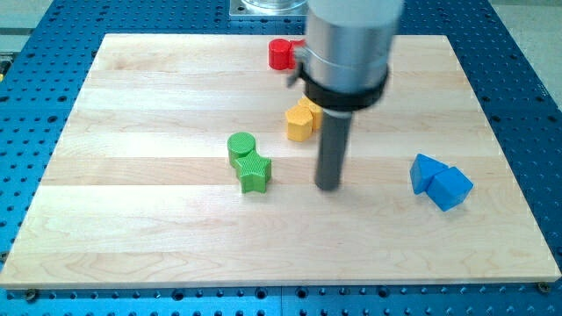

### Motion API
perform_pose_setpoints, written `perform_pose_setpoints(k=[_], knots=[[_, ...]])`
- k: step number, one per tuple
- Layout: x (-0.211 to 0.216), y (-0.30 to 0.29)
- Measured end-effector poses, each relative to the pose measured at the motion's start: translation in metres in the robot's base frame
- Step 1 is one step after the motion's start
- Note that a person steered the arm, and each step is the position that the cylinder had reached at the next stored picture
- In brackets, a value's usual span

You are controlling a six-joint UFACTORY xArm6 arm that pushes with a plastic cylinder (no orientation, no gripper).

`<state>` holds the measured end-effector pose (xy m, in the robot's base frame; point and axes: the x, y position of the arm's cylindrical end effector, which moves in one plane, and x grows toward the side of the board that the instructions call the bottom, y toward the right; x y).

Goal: Push the cube to the right of the triangle

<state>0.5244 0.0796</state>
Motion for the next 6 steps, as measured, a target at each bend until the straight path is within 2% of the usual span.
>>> perform_pose_setpoints(k=[1,3,4,6], knots=[[0.041,0.052],[0.058,0.065],[0.063,0.107],[0.014,0.133]])
